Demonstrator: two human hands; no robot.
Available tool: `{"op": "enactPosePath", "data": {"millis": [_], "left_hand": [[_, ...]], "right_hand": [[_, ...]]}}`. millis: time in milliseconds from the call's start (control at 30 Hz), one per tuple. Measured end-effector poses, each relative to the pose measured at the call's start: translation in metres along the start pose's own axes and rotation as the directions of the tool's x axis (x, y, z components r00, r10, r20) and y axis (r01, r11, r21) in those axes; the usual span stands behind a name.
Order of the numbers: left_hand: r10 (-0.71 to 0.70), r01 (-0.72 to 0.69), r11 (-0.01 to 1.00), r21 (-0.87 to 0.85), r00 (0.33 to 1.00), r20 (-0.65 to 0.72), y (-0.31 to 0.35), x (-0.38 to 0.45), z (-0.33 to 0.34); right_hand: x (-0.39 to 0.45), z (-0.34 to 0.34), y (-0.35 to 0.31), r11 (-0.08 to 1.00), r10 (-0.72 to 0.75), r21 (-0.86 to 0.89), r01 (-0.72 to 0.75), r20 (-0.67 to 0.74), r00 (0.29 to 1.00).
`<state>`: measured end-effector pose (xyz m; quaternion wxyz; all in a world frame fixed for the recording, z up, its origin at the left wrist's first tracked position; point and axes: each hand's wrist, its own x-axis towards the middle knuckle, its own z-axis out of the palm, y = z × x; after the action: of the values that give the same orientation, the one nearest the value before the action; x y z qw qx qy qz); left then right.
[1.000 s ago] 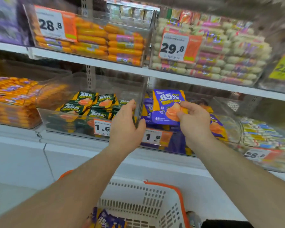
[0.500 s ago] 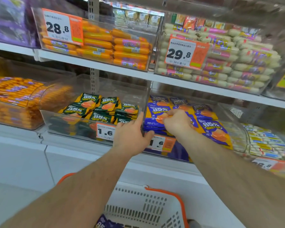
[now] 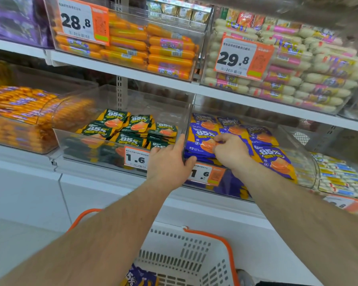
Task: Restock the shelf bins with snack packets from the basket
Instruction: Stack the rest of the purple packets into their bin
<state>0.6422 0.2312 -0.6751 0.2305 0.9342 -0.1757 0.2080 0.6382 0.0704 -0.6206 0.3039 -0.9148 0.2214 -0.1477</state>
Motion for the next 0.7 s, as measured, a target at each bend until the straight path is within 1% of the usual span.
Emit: {"op": "enactPosePath", "data": {"millis": [67, 100, 133, 167, 200, 233, 267, 300, 333, 367, 400, 433, 467, 500, 533, 567, 600, 633, 667, 700], "left_hand": [[-0.016, 0.017, 0.998, -0.056, 1.0, 0.024, 0.001, 0.002, -0.002], [-0.022, 0.024, 0.994, -0.11, 1.0, 0.018, 0.001, 0.002, -0.003], [-0.021, 0.019, 0.984, -0.177, 1.0, -0.009, 0.001, 0.0, -0.004], [-0.002, -0.019, 0.97, -0.244, 0.996, -0.084, -0.001, -0.003, -0.006], [0.039, -0.094, 0.956, -0.277, 0.979, -0.198, -0.005, -0.01, -0.009], [0.083, -0.178, 0.946, -0.272, 0.942, -0.326, -0.011, -0.02, -0.011], [0.111, -0.23, 0.94, -0.253, 0.905, -0.411, -0.019, -0.033, -0.01], [0.12, -0.241, 0.941, -0.236, 0.893, -0.434, -0.029, -0.048, -0.004], [0.109, -0.216, 0.946, -0.24, 0.913, -0.392, -0.04, -0.066, 0.002], [0.07, -0.156, 0.95, -0.27, 0.951, -0.301, -0.051, -0.083, 0.009], [0.004, -0.05, 0.951, -0.304, 0.988, -0.153, -0.063, -0.098, 0.019], [-0.078, 0.083, 0.948, -0.307, 0.997, 0.028, -0.075, -0.112, 0.029], [-0.155, 0.208, 0.941, -0.265, 0.966, 0.209, -0.087, -0.124, 0.039], [-0.216, 0.307, 0.929, -0.207, 0.903, 0.371, -0.099, -0.135, 0.049], [-0.26, 0.383, 0.91, -0.158, 0.826, 0.499, -0.111, -0.145, 0.058], [-0.295, 0.442, 0.889, -0.121, 0.754, 0.587, -0.121, -0.155, 0.066], [-0.325, 0.489, 0.867, -0.092, 0.696, 0.64, -0.129, -0.164, 0.073], [-0.346, 0.522, 0.85, -0.072, 0.656, 0.671, -0.136, -0.173, 0.08], [-0.36, 0.545, 0.837, -0.056, 0.625, 0.692, -0.142, -0.18, 0.086], [-0.376, 0.565, 0.824, -0.042, 0.601, 0.706, -0.147, -0.187, 0.092]], "right_hand": [[-0.002, -0.001, 0.0, 1.0, 0.002, 0.009, -0.001, -0.022, 1.0], [-0.005, -0.002, 0.0, 1.0, -0.018, -0.004, 0.017, -0.065, 0.998], [-0.01, -0.002, 0.001, 0.997, -0.075, -0.041, 0.069, -0.156, 0.985], [-0.018, -0.002, 0.003, 0.98, -0.199, -0.089, 0.18, -0.295, 0.935], [-0.029, -0.001, 0.003, 0.926, -0.375, -0.138, 0.351, -0.431, 0.82], [-0.043, 0.003, 0.001, 0.829, -0.538, -0.178, 0.53, -0.515, 0.668], [-0.059, 0.013, 0.001, 0.715, -0.651, -0.2, 0.67, -0.538, 0.535], [-0.075, 0.027, 0.002, 0.615, -0.728, -0.191, 0.765, -0.509, 0.459], [-0.087, 0.048, 0.006, 0.558, -0.774, -0.151, 0.816, -0.448, 0.447], [-0.097, 0.071, 0.011, 0.545, -0.795, -0.091, 0.833, -0.37, 0.48], [-0.105, 0.096, 0.018, 0.566, -0.795, -0.022, 0.824, -0.282, 0.538], [-0.111, 0.122, 0.028, 0.612, -0.774, 0.035, 0.79, -0.177, 0.608], [-0.118, 0.147, 0.038, 0.679, -0.73, 0.072, 0.731, -0.038, 0.682], [-0.124, 0.171, 0.05, 0.759, -0.65, 0.081, 0.646, 0.127, 0.749], [-0.129, 0.192, 0.062, 0.837, -0.537, 0.064, 0.543, 0.286, 0.794], [-0.134, 0.211, 0.075, 0.907, -0.392, 0.031, 0.419, 0.422, 0.817], [-0.14, 0.227, 0.088, 0.964, -0.22, -0.007, 0.265, 0.538, 0.814], [-0.147, 0.241, 0.102, 0.994, -0.045, -0.048, 0.096, 0.624, 0.78], [-0.155, 0.253, 0.117, 0.994, 0.106, -0.094, -0.057, 0.684, 0.722], [-0.164, 0.263, 0.131, 0.974, 0.225, -0.138, -0.182, 0.719, 0.658]]}}
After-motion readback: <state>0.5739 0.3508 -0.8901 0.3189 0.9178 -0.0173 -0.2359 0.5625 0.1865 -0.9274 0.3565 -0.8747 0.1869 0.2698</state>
